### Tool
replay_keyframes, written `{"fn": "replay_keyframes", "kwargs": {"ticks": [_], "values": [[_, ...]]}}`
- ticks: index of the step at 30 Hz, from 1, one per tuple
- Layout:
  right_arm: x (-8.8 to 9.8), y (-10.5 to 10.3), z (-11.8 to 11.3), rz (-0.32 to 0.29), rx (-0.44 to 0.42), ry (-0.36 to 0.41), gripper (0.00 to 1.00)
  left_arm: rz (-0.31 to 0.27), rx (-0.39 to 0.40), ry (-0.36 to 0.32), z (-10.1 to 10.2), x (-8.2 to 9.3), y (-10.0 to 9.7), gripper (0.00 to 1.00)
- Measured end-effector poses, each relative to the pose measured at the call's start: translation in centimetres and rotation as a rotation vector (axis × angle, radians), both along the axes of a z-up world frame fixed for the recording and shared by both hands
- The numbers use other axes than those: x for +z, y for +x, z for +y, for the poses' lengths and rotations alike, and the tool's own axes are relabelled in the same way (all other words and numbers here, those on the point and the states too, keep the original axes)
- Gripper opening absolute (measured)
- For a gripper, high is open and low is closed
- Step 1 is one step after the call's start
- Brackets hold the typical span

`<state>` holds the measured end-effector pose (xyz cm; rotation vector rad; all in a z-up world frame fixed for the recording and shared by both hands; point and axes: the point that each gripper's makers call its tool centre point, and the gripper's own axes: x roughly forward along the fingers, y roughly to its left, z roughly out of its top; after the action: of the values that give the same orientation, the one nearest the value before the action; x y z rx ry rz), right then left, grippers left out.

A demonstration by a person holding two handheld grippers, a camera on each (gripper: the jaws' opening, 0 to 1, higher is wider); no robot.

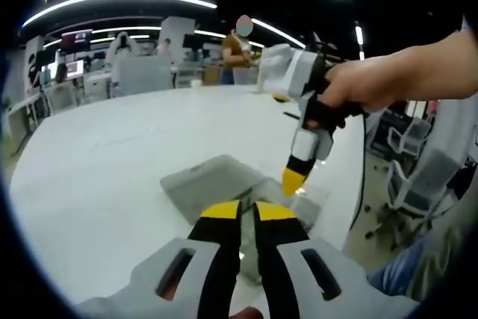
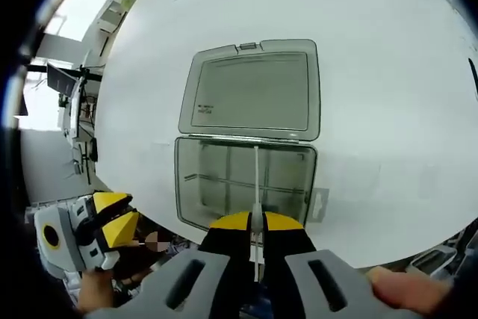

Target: Insert the divider into the dual guide fixture by aligning both edges with the guide slots and pushing it downward to the bottom, including one-sided entry, uneven engagement, binding, and posture correction.

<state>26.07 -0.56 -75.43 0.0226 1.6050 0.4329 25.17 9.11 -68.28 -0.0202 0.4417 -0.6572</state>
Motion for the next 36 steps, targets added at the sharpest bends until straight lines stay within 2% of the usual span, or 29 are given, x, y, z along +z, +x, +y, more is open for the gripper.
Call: {"fn": "replay_keyframes", "kwargs": {"ticks": [17,36], "values": [[-1.2,0.2,0.0,0.011,-0.009,-0.014,0.0,0.004,0.003,0.0,0.6,-0.2,0.1,0.03],[-1.3,0.0,0.3,0.037,-0.022,-0.035,0.0,0.001,0.006,-0.005,0.9,0.0,0.5,0.02]]}}
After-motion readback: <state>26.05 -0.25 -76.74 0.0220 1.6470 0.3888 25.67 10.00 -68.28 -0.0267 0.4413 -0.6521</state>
